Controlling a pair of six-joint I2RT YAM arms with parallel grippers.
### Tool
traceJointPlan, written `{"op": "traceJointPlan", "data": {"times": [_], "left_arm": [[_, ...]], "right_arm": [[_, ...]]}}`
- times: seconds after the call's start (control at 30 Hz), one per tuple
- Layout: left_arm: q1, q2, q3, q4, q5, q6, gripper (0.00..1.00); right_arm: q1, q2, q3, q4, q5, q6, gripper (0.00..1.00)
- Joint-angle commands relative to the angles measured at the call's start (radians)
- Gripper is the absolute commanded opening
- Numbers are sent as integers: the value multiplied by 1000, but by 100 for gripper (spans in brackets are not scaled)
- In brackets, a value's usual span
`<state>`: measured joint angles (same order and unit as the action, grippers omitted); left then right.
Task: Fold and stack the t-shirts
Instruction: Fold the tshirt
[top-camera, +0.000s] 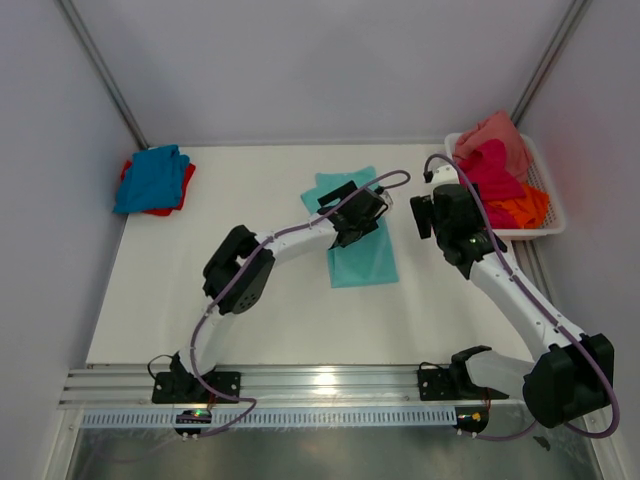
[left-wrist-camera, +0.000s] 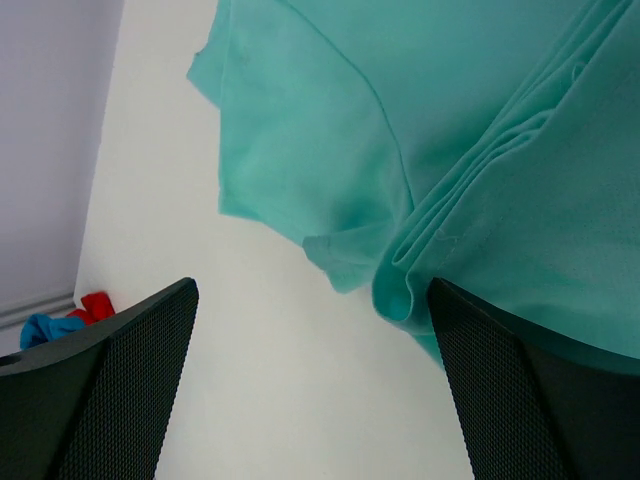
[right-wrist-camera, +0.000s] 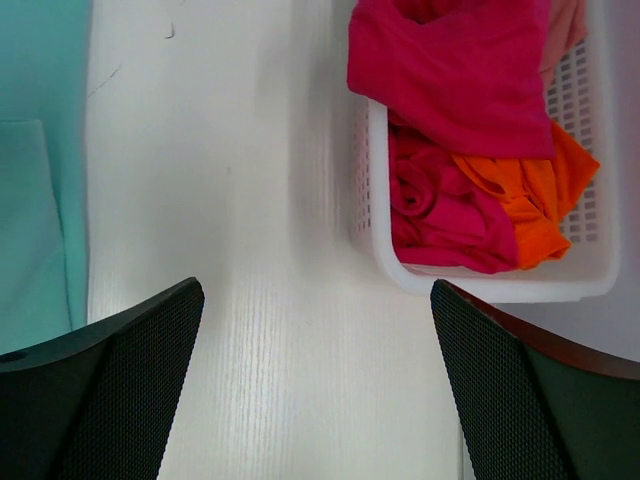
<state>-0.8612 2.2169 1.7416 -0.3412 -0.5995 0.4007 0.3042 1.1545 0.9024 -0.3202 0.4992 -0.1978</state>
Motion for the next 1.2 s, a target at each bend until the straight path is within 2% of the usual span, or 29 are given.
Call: {"op": "traceJointPlan", "data": {"times": [0.0,0.3,0.47,0.73,0.9,1.03,1.17], "left_arm": [[10,-114,-57,100,-59,-17,99],[33,-135,-168,149,-49,-49,99],[60,-163,-171,140,-26,-95,99],[120,-309,-137,117,144,-115,99],[119,-296,-2,19,199,-167,99],[120,-310,18,-47,242,-221,99],[128,-353,-42,-128,412,-301,99]], "right_arm": [[3,-6,67,-29,-137,15,99],[4,57,144,-54,-292,-11,99],[4,96,202,-72,-396,-3,99],[6,169,176,-57,-479,1,99],[27,218,129,-30,-580,-8,99],[64,280,118,-20,-579,-31,99],[95,367,113,29,-532,-34,100]]}}
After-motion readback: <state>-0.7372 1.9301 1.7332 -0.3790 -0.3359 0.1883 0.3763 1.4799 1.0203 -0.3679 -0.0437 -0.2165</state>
